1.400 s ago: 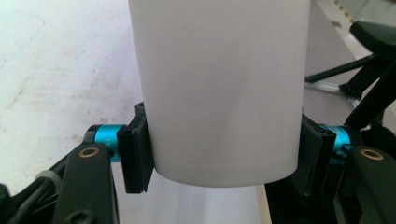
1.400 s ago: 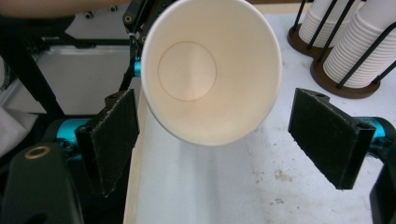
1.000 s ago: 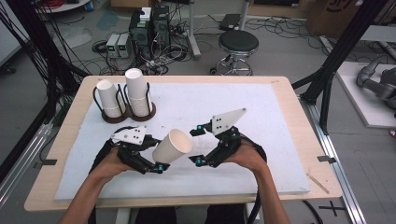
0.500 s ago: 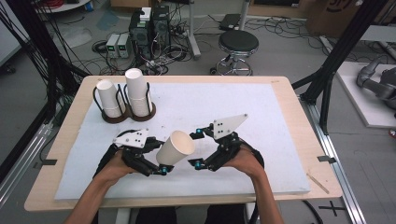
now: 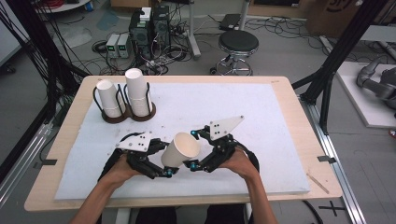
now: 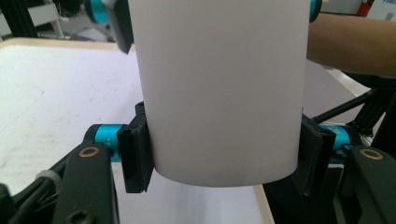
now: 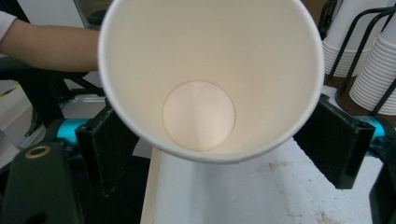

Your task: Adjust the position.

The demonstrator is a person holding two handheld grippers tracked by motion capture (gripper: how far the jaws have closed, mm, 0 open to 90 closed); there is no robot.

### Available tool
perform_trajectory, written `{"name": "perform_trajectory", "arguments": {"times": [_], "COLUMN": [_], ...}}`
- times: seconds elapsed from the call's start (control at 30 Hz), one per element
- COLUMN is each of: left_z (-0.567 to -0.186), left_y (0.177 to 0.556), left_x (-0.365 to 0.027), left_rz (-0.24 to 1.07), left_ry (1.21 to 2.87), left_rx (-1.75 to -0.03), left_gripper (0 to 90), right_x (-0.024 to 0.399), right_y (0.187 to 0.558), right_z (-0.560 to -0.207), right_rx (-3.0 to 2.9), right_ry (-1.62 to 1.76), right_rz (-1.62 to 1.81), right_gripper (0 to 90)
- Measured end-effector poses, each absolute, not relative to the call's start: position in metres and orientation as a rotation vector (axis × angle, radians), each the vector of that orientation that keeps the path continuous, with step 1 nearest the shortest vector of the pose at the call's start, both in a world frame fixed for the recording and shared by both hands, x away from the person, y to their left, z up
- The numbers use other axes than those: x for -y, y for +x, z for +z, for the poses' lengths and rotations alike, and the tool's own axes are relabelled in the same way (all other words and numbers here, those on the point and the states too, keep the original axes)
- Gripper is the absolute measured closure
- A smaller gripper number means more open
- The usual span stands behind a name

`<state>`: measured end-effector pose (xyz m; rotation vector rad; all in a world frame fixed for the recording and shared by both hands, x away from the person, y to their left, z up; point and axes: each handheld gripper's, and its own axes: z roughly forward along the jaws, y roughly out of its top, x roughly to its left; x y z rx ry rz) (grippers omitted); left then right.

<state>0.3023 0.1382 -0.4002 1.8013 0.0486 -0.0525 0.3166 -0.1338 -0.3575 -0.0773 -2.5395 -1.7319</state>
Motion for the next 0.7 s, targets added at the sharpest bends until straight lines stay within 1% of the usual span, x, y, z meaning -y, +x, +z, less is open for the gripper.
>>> {"name": "perform_trajectory", "arguments": {"times": [0.33,0.43,0.5,0.7], "left_z": [-0.4044,-0.404,-0.4041,-0.4053], "left_y": [0.3001,0.2995,0.2997,0.2998], "left_x": [-0.1342,-0.1334,-0.1336,-0.1335], "left_rz": [-0.035,-0.021,-0.026,-0.04], "left_ry": [1.779,1.769,1.771,1.77], "left_rx": [-0.049,-0.038,-0.041,-0.045], "left_gripper": [35.2,35.2,35.2,35.3], "right_x": [0.1285,0.1276,0.1269,0.1265], "right_y": [0.3169,0.3172,0.3176,0.3181], "right_z": [-0.3563,-0.3562,-0.3566,-0.3568], "right_rx": [2.449,2.428,2.423,2.425], "right_ry": [-0.038,-0.02,-0.004,0.004], "right_rz": [-1.801,-1.805,-1.804,-1.799], "right_gripper": [17.7,20.1,23.9,25.9]}}
